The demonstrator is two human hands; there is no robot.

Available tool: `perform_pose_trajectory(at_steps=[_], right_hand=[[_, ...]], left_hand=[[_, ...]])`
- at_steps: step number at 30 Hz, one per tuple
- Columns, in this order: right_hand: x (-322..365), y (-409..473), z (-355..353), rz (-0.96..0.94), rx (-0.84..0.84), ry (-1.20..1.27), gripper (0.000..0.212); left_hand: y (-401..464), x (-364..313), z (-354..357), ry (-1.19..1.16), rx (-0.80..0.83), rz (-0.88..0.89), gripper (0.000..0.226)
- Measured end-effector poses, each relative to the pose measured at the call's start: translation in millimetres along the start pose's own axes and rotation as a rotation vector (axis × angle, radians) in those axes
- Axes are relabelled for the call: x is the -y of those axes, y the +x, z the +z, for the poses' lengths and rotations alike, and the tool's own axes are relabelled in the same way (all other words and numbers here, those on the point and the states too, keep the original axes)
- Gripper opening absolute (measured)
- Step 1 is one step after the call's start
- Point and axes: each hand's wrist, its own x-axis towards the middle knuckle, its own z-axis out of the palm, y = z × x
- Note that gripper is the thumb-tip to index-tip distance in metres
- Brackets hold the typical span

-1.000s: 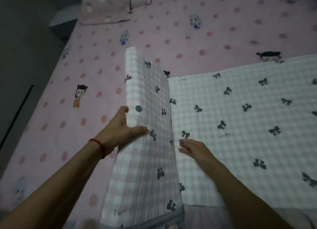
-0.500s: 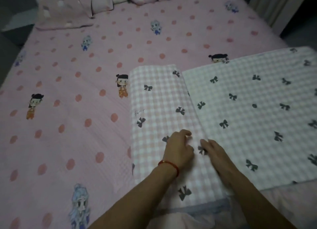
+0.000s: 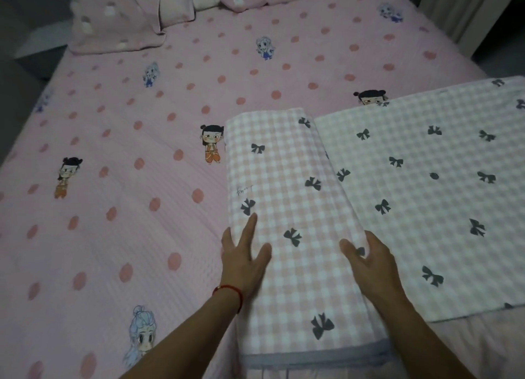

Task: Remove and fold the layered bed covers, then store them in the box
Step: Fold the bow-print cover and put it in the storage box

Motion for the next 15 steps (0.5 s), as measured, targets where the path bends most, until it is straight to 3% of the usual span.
perform_pose_trajectory(at_steps=[3,7,10,15], right_hand=[[-6.0,-8.9,4.4,-0.043,-0.068,-0.005,0.033],[-1.2,-6.4,17.2,0.01,-0.124,-0.246,0.054],[30.4,12.9,26.9,-0.211,-0.181,-0.497,0.067],[83.2,100.0,68.2,-0.516,-0.025,-0.818,0.068]], left_hand=[[-1.6,6.6,-0.1,0.044,-0.01,0.027,0.069],[2.7,-2.0,-5.3,0.235,0.0,0.035,0.07],[39.1,-24.7,-12.0,0.453,-0.115,0.162,0.068],[183.1,-77.5,-38.3,0.66,-0.211,0.323,0.061]])
